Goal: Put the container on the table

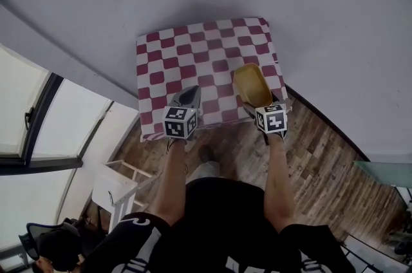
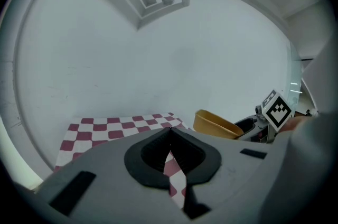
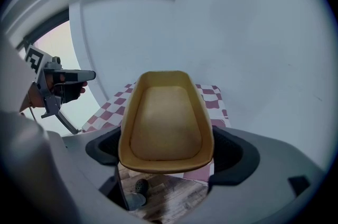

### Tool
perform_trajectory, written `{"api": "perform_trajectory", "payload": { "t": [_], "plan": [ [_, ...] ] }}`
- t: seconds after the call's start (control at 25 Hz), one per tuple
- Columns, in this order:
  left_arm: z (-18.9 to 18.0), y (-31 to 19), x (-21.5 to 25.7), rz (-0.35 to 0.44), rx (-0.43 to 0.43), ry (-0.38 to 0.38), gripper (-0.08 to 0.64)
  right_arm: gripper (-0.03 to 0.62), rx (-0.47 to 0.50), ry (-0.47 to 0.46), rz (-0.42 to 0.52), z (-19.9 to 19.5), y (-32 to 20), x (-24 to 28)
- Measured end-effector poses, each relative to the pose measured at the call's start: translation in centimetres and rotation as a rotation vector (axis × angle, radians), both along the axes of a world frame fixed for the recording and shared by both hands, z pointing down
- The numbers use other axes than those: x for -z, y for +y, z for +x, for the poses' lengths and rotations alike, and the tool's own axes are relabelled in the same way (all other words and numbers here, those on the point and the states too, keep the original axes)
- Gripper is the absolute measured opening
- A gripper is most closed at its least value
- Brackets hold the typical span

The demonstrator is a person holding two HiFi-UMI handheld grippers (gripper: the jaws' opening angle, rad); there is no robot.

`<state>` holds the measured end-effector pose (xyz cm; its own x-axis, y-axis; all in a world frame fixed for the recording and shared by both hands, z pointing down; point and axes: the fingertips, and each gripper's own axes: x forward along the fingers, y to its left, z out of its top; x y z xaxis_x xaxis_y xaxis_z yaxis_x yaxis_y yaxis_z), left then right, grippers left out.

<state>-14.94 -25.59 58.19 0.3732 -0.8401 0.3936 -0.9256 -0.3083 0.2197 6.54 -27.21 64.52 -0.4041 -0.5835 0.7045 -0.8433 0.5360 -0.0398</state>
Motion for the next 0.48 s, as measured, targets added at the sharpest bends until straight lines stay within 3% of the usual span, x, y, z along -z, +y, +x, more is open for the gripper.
{"api": "perform_trajectory", "payload": {
  "t": [0.48],
  "plan": [
    [-4.1, -0.1, -1.4, -0.025, 0.046, 0.006, 0.025, 0.509, 0.030, 0.008, -0.022, -3.4, -0.8, -1.1]
  ]
}}
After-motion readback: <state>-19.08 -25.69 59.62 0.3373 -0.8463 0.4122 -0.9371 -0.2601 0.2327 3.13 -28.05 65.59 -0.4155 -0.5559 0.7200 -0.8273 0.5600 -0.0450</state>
